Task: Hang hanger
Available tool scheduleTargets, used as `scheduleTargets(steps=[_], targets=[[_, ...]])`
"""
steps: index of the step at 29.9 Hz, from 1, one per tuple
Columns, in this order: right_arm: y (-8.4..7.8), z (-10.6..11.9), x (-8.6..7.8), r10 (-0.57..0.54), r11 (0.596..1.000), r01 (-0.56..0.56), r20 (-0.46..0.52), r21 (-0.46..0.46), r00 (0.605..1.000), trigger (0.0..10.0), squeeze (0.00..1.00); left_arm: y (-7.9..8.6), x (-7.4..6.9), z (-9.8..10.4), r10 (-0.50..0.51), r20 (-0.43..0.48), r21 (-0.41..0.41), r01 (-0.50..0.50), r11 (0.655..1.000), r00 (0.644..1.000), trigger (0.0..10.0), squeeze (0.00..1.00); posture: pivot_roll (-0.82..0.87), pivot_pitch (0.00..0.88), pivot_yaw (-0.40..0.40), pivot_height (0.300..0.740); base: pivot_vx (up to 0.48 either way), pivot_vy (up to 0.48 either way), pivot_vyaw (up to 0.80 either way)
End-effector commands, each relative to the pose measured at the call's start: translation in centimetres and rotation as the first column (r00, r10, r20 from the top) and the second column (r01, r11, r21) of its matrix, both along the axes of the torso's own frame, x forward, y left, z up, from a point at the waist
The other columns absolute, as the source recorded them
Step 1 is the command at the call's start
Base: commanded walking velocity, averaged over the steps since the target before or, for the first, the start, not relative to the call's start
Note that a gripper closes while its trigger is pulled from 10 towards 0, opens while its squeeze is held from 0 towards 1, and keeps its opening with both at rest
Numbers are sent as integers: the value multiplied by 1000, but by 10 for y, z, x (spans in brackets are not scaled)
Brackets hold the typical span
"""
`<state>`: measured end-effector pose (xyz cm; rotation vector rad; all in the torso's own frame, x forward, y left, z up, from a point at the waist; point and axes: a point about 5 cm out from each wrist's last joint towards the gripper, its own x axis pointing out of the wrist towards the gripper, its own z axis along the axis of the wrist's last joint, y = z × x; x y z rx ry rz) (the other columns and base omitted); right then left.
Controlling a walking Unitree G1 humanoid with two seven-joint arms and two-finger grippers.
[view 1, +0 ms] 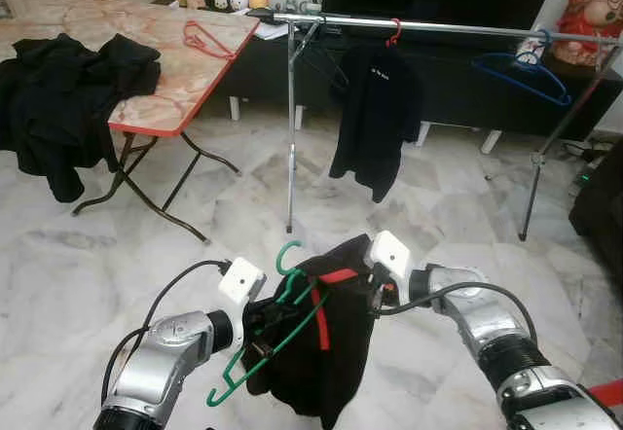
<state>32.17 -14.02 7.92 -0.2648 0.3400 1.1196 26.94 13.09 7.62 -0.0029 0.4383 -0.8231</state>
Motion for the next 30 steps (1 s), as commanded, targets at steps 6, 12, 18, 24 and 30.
scheduleTargets(steps=[6, 12, 18, 24, 30], targets=[[8, 12, -13, 213, 971, -210, -15, 109, 977, 10000, 0, -5, 4, 13, -24, 53, -50, 26, 998, 998, 10000, 0, 45, 0, -109, 740, 0, 0, 0], [8, 9, -15, 238, 968, -234, -36, 84, 971, 10000, 0, -6, 3, 14, -27, 55, -52, 30, 998, 998, 10000, 0, 43, 0, -109, 740, 0, 0, 0], [-1, 3, -12, 177, 984, -178, -18, -18, 984, 10000, 0, -5, 6, 15, -10, 73, -59, 14, 998, 997, 10000, 0, 43, 0, -110, 740, 0, 0, 0], [-3, 13, 2, 58, 998, -58, 53, 5, 997, 10000, 0, -7, 3, 13, -34, 61, -49, 37, 998, 998, 10000, 0, 35, 0, -108, 740, 0, 0, 0], [0, 12, -4, 146, 989, -146, 31, -13, 989, 10000, 0, -9, 1, 15, -61, 65, -73, 66, 995, 996, 10000, 0, 36, 0, -110, 740, 0, 0, 0]])
